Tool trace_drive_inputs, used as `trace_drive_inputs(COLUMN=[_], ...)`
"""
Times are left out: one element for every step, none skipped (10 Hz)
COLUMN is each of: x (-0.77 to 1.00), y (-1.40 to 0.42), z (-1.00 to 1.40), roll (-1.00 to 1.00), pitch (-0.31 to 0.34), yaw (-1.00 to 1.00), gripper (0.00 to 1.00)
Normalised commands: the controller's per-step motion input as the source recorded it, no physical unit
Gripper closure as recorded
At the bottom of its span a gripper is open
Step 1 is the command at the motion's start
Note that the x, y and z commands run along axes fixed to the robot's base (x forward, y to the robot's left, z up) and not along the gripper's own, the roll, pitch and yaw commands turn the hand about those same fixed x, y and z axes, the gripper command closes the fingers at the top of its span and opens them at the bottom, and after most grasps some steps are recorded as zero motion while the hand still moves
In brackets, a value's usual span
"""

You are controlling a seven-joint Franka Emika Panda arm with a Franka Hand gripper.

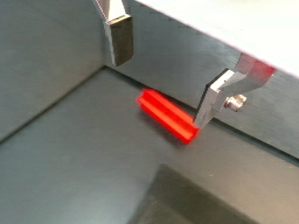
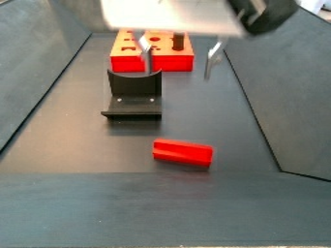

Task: Pick up the star object. Move up. Place the star object on the fixture. Regrasp the star object. Move to above the board. Insert the star object.
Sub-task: Pick up the star object.

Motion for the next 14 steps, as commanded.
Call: trace_drive_inputs(x=[0.78, 0.78, 0.53, 0.17, 0.04, 0.00, 0.00, 0.00, -0.25, 0.00, 0.09, 0.00, 0.00, 0.00], y=[0.59, 0.52, 0.27, 0.07, 0.00, 0.00, 0.00, 0.00, 0.05, 0.05, 0.00, 0.00, 0.00, 0.00], z=[-0.54, -0.59, -0.66, -0.65, -0.64, -0.63, -0.62, -0.56, -0.01, -0.19, -0.09, -0.06, -0.07, -0.07], roll=[-0.01, 0.00, 0.00, 0.00, 0.00, 0.00, 0.00, 0.00, 0.00, -0.06, -0.07, -0.06, -0.06, -0.05], pitch=[0.039, 0.059, 0.016, 0.000, 0.000, -0.003, -0.010, -0.030, 0.000, 0.007, 0.026, 0.017, 0.026, 0.019], yaw=[-0.19, -0.27, -0.66, -0.95, -1.00, -1.00, -1.00, -1.00, -0.10, -0.06, -0.93, -1.00, -1.00, -1.00], gripper=[0.00, 0.00, 0.00, 0.00, 0.00, 0.00, 0.00, 0.00, 0.00, 0.00, 0.00, 0.00, 0.00, 0.00])
